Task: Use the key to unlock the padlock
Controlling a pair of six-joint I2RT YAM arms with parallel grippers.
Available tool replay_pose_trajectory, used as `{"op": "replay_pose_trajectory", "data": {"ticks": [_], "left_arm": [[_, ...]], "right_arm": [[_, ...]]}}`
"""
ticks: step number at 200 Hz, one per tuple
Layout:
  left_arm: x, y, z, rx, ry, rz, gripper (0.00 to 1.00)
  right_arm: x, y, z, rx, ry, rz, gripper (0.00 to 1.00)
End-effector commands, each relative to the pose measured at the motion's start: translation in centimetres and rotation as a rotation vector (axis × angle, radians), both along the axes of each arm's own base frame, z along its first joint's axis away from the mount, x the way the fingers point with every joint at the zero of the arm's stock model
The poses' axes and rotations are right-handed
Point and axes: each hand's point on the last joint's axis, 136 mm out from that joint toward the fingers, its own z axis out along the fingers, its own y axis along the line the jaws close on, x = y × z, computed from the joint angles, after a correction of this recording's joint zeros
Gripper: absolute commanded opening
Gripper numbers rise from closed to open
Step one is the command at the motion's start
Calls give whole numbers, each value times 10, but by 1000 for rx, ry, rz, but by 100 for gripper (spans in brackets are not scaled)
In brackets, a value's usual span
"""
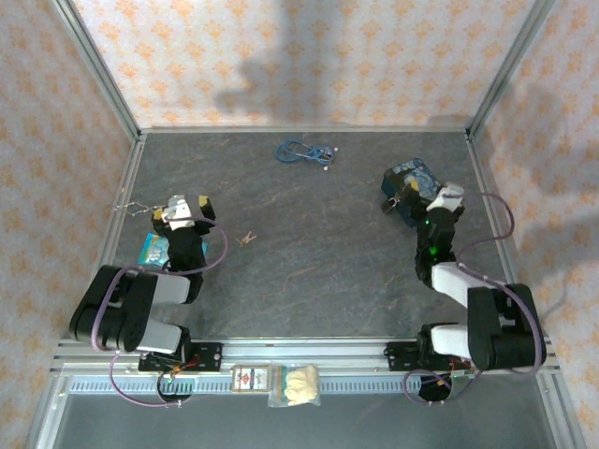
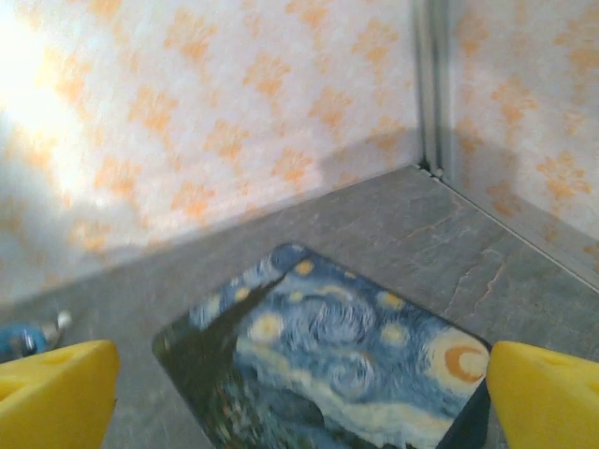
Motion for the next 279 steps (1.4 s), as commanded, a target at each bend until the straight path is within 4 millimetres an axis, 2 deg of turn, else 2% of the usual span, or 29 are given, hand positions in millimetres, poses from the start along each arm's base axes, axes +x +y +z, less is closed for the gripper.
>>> {"op": "replay_pose_trajectory", "data": {"ticks": [1, 21, 42, 52, 76, 104, 134, 156, 194, 230, 279], "left_arm": [[7, 0, 21, -35, 40, 62, 99], [21, -17, 33, -231, 49, -10, 99], [33, -46, 32, -417, 77, -141, 99], [38, -58, 27, -481, 115, -187, 99], [42, -83, 7, -606, 225, -253, 99], [34, -109, -16, -676, 312, -341, 99], [25, -132, -27, -711, 355, -420, 99], [24, -136, -28, -712, 356, -432, 99], [28, -138, -22, -722, 325, -448, 99], [26, -136, -19, -722, 303, -447, 99], [24, -132, -17, -712, 299, -429, 99]], "right_arm": [[-13, -22, -17, 162, 134, -181, 100], [-18, -27, -26, 226, 238, -240, 100], [-18, -27, -26, 266, 297, -218, 100], [-17, -28, -25, 274, 317, -206, 100], [-17, -45, -33, 280, 368, -264, 100], [-13, -64, -47, 319, 420, -284, 100], [0, -79, -64, 426, 445, -245, 100], [16, -74, -74, 448, 472, -193, 100], [40, -52, -89, 531, 474, -57, 100], [39, -38, -101, 551, 481, 17, 95], [25, -20, -136, 437, 665, 47, 84]]}}
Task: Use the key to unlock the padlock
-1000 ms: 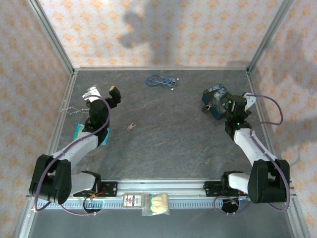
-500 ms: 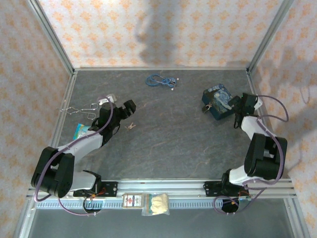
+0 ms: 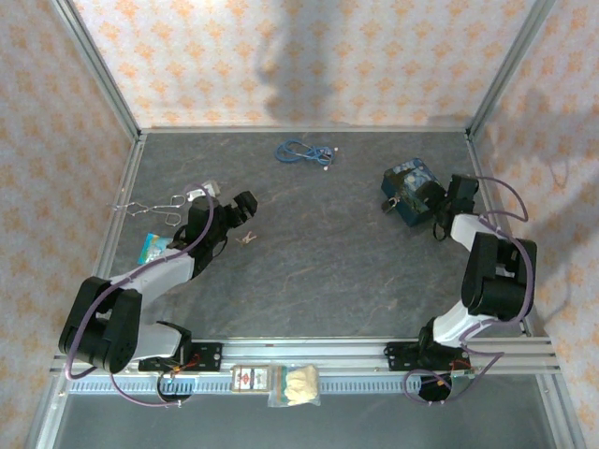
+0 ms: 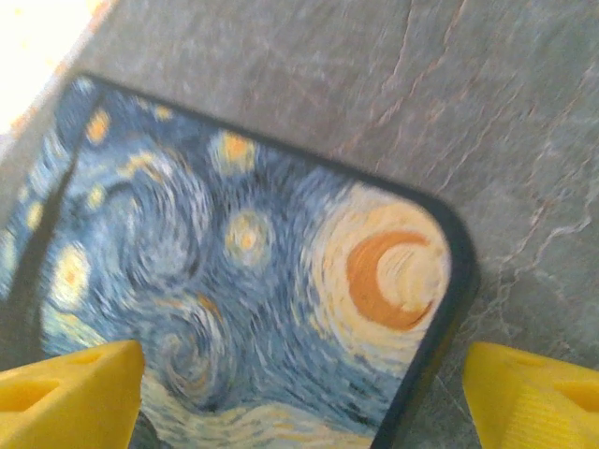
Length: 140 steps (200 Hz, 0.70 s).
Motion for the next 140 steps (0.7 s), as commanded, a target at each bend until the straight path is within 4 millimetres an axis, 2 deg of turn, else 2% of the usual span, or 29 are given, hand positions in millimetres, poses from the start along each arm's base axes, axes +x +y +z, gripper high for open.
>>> {"op": "replay_pose_trajectory", "data": {"ticks": [1, 31, 49, 78, 140], "left_arm": [[0, 0, 13, -12, -39, 7, 99], [0, 4, 21, -5, -57, 22, 99], [0, 6, 25, 0, -69, 33, 99], [0, 9, 31, 6, -85, 47, 99], [-4, 13, 30, -2, -90, 67, 99]], "right_arm": [[-11, 12, -21, -55, 100, 68, 84], [-23, 25, -38, -84, 176, 122, 75], [-29, 41, -45, -81, 199, 181, 68], [-38, 77, -51, -37, 210, 312, 58], [-45, 157, -55, -123, 255, 610, 54]]}}
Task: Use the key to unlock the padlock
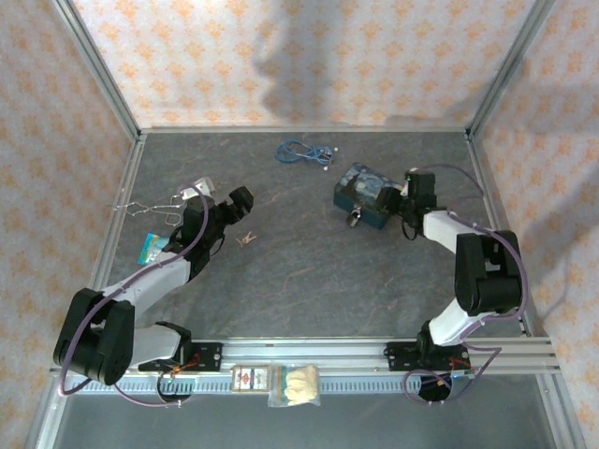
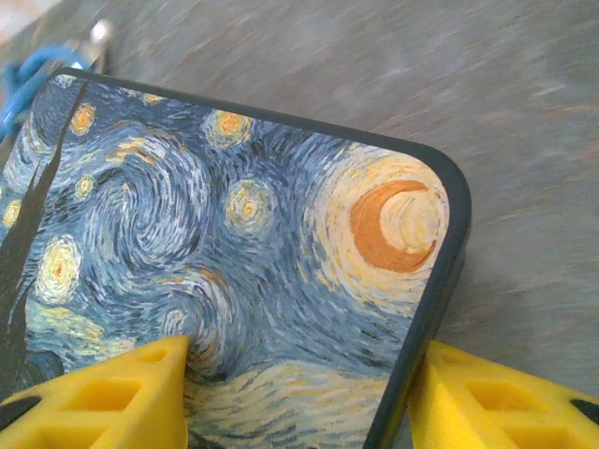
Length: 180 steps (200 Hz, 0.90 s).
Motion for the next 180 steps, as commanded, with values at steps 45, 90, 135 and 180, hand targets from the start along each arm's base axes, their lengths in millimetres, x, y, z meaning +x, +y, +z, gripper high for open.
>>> {"op": "replay_pose_trajectory", "data": {"ticks": [45, 90, 135, 180], "left_arm": [[-11, 14, 4, -7, -25, 52, 99], [-21, 23, -4, 5, 12, 64, 99], [-33, 23, -41, 31, 162, 24, 98], [-43, 17, -84, 162, 370, -74, 79]], "right_arm": [[-40, 76, -66, -190, 261, 375, 52], [-2, 112, -73, -249, 251, 509, 51], [29, 125, -16, -222, 122, 480, 63], [16, 110, 69, -101, -66, 278, 77]]}}
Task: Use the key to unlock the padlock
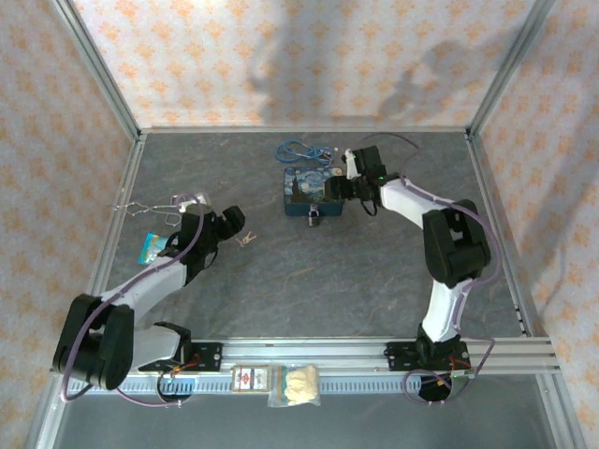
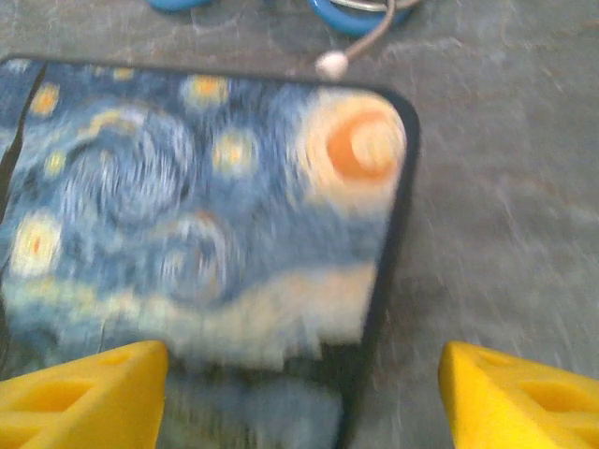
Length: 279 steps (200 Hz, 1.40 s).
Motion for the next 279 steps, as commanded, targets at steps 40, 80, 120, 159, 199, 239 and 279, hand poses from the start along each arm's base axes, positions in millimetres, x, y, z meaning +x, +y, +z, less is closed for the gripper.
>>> {"op": "replay_pose_trajectory", "data": {"ticks": [40, 80, 120, 159, 199, 239, 279], "left_arm": [[-13, -15, -40, 83, 184, -126, 64], [-2, -30, -44, 122, 202, -158, 49], [-1, -30, -54, 166, 217, -151, 36], [2, -33, -65, 211, 249, -167, 27], [0, -37, -71, 232, 266, -181, 12], [-6, -62, -69, 250, 264, -240, 2], [-27, -118, -73, 182, 271, -334, 2]], "right_arm": [[-45, -21, 51, 194, -39, -212, 75], [-77, 4, 32, 296, 24, -196, 69], [-91, 18, 25, 299, 35, -186, 68], [-88, 21, 31, 298, 25, -177, 62], [-88, 19, 37, 284, 10, -181, 62], [-89, 17, 36, 270, 13, -182, 62], [-89, 14, 35, 249, 15, -187, 62]]}}
